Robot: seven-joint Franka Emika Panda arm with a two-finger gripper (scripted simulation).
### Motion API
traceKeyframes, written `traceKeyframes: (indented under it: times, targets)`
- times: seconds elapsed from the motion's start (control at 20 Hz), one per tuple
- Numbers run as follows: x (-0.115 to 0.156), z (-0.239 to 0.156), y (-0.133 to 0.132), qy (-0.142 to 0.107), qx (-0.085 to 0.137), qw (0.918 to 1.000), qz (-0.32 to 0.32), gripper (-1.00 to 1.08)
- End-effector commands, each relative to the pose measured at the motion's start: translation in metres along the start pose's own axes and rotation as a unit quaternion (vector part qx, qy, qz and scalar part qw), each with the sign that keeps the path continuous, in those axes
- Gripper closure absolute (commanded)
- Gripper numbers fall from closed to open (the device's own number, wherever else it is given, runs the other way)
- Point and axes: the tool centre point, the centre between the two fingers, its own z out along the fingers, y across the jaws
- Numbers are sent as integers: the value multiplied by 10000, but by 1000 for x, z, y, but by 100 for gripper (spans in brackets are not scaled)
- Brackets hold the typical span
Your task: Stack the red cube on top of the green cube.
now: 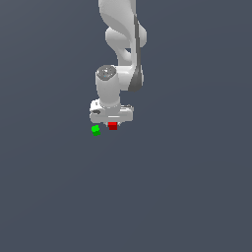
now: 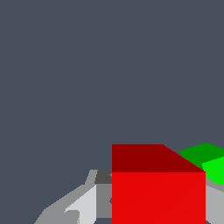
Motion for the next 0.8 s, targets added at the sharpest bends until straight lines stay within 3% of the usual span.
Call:
traceKeyframes:
  times: [0.0, 0.4, 0.75]
  targets:
    - [-6, 8, 23, 2, -3, 10000, 4, 108]
    - [-21, 29, 83, 2, -3, 10000, 4, 108]
    - [-26, 37, 105, 1, 0, 10000, 3, 108]
